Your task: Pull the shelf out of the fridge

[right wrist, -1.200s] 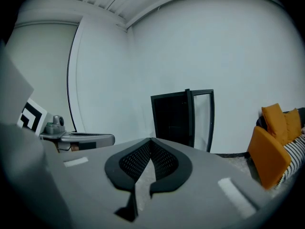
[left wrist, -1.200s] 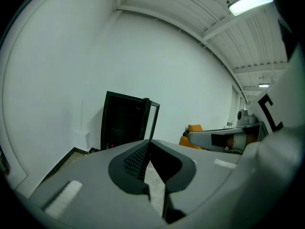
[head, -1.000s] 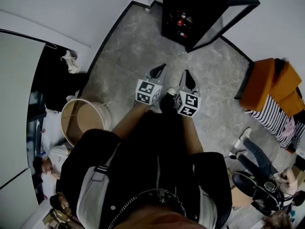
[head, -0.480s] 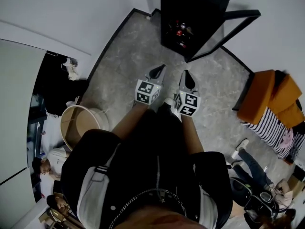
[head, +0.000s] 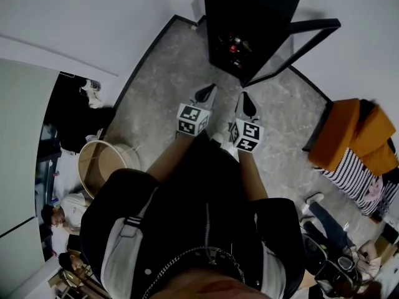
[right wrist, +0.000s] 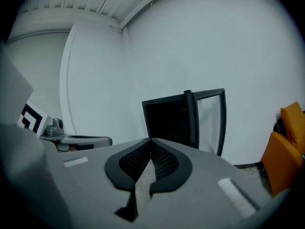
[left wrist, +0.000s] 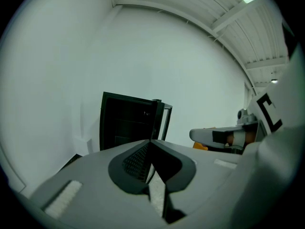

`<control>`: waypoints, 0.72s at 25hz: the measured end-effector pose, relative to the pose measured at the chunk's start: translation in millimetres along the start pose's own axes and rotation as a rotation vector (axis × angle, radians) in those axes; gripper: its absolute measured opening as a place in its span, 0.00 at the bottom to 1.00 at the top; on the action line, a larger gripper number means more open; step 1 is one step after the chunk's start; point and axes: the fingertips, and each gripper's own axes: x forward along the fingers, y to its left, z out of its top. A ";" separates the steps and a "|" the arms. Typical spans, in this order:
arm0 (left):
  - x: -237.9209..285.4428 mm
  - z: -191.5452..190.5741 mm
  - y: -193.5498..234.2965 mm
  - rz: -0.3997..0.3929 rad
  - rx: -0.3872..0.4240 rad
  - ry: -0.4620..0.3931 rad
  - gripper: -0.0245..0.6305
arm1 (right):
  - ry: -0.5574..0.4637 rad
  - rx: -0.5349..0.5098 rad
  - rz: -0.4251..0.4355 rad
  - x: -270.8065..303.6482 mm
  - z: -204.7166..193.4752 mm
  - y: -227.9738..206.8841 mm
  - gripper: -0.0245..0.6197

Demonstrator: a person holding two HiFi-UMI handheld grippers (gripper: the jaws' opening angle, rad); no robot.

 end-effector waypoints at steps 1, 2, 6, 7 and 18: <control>2.6 0.8 1.2 0.003 0.001 0.001 0.05 | 0.001 0.000 0.002 2.5 0.5 -1.2 0.04; 5.6 1.6 2.2 0.005 0.001 0.001 0.05 | 0.003 -0.001 0.005 5.0 0.9 -2.6 0.04; 18.5 3.8 6.8 0.014 -0.001 0.003 0.05 | 0.015 -0.003 0.009 15.3 0.8 -10.3 0.04; 21.5 4.4 8.6 0.016 -0.002 0.003 0.05 | 0.018 -0.004 0.009 18.3 1.3 -12.1 0.04; 69.0 19.9 26.7 -0.010 0.006 0.000 0.05 | 0.006 -0.003 -0.007 63.2 22.6 -25.6 0.04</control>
